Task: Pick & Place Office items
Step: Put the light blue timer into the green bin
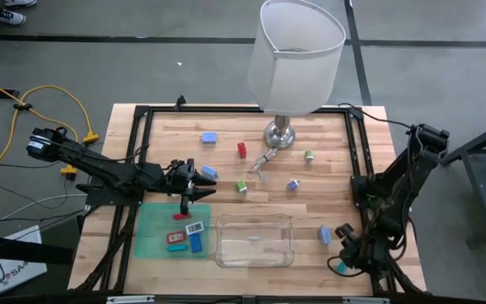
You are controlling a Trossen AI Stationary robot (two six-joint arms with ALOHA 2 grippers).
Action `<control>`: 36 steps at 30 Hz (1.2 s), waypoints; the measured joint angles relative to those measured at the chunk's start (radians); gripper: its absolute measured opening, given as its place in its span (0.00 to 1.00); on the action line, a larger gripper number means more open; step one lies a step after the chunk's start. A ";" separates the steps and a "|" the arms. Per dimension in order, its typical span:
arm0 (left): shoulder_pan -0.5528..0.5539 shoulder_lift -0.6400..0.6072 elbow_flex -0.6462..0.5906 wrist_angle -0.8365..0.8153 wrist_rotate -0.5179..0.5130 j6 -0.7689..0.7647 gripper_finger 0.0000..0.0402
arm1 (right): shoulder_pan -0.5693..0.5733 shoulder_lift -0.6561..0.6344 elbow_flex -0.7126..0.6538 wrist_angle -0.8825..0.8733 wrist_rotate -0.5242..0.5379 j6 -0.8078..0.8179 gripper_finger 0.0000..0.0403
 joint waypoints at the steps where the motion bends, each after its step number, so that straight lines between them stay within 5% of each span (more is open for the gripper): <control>1: 0.000 0.000 0.000 0.000 0.000 0.000 0.34 | 0.004 0.010 0.000 0.000 0.001 -0.014 0.46; 36: -0.003 0.000 0.000 0.000 0.000 -0.026 0.34 | 0.062 0.218 0.000 0.048 0.106 -0.034 0.46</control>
